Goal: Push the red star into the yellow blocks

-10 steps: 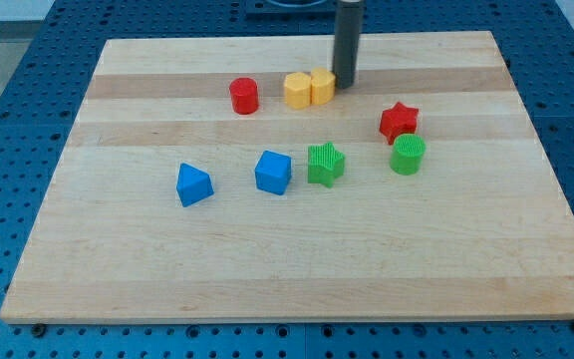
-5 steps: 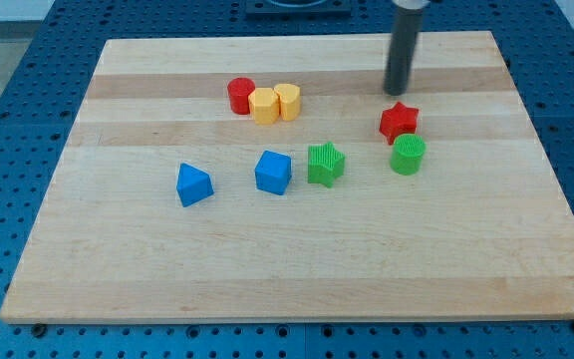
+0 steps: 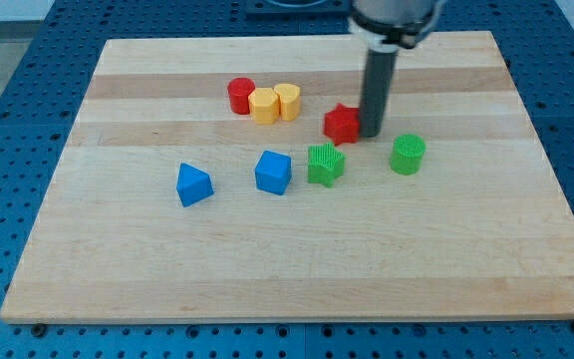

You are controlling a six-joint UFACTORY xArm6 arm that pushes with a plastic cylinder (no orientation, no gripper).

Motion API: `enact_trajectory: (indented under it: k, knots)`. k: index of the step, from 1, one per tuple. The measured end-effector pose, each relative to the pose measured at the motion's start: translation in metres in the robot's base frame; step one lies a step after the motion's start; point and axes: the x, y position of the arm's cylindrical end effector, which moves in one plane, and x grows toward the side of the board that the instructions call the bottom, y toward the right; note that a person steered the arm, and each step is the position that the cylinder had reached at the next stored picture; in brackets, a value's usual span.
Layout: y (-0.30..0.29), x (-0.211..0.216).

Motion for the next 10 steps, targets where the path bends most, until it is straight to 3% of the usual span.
enact_trajectory:
  k: [2,4,6,8,10]
  knots:
    - [-0.073,0.001]
    - [-0.096,0.036]
    - [-0.148,0.034]
    - [-0.116,0.017]
    - [-0.119,0.008]
